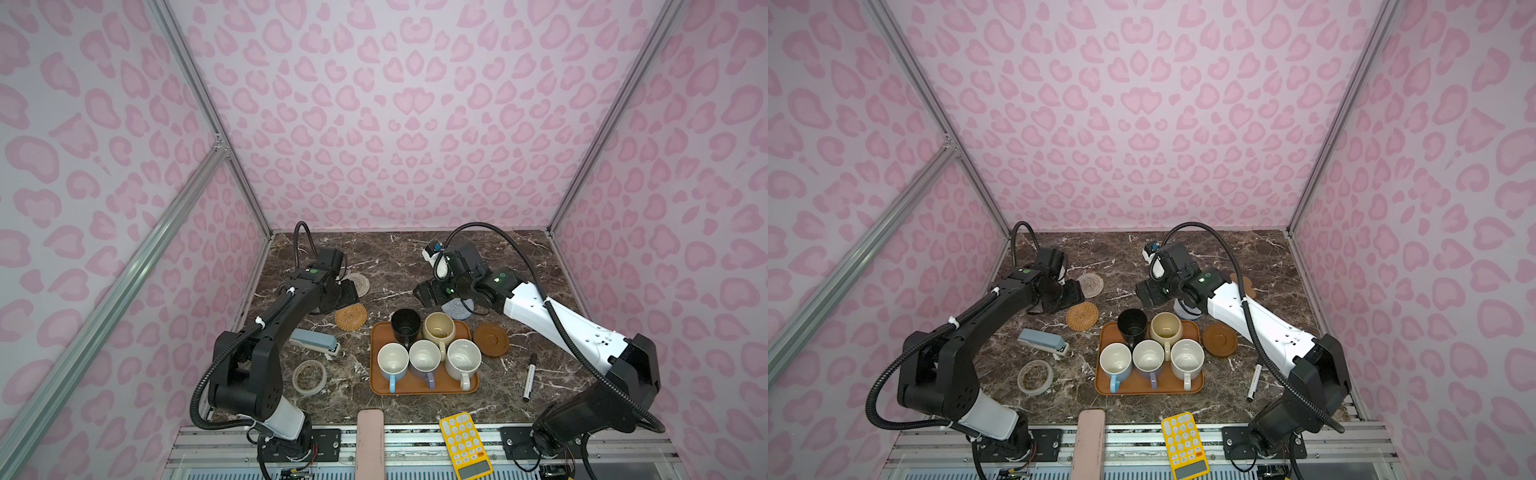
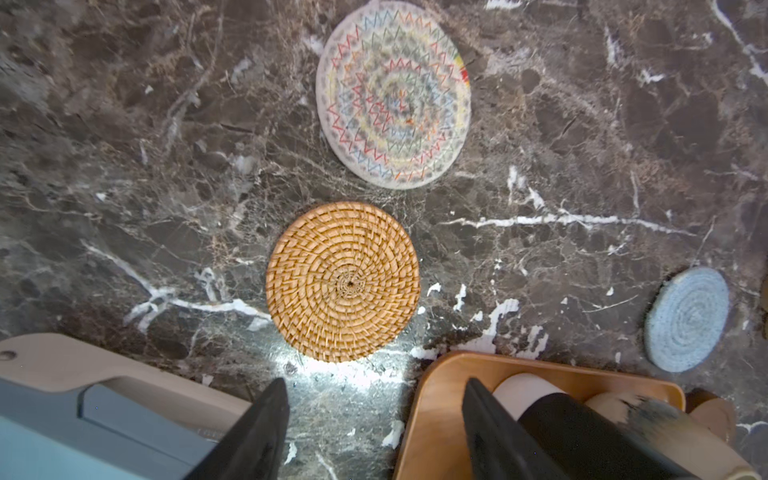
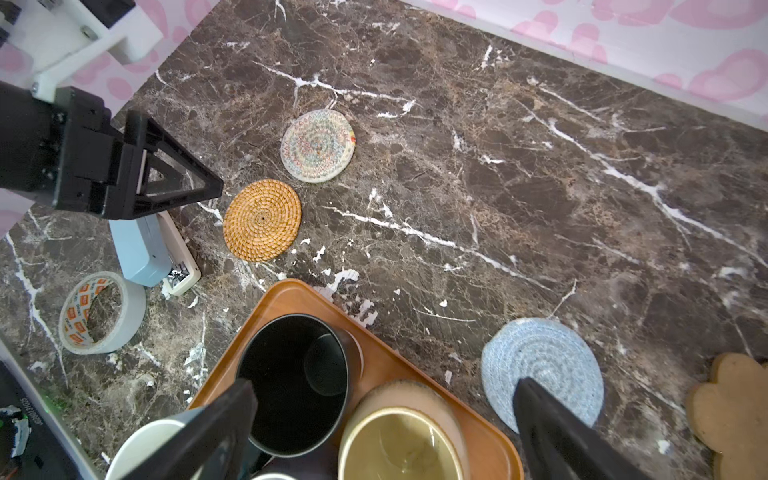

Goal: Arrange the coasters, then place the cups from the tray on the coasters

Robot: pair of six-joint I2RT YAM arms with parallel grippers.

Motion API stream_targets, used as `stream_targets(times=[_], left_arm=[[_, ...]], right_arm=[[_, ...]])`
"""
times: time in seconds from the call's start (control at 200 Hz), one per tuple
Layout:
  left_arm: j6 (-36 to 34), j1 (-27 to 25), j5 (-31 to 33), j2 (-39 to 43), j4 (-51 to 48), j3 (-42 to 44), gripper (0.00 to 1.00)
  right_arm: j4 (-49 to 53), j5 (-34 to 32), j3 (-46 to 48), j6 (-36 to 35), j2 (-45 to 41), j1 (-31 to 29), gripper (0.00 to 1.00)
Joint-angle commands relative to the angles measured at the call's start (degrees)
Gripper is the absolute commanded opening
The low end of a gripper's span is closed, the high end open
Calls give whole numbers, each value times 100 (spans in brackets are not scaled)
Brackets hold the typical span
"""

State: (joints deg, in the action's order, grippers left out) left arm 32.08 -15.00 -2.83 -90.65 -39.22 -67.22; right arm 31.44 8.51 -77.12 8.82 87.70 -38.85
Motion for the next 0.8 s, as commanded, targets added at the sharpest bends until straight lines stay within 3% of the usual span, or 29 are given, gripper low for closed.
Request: stream_targets(times=[0.0,0.33,0.795], left_arm=[[152,-160,100,-236,253,105,67],[257,-375,559,-838,579,265,63],[336,-761,541,-1416,830,218,57]], right_arm=[[0,264,85,100,-5,0,99],[77,390,49,111,36,-4,100],[56,321,-9,26,171,64,99]])
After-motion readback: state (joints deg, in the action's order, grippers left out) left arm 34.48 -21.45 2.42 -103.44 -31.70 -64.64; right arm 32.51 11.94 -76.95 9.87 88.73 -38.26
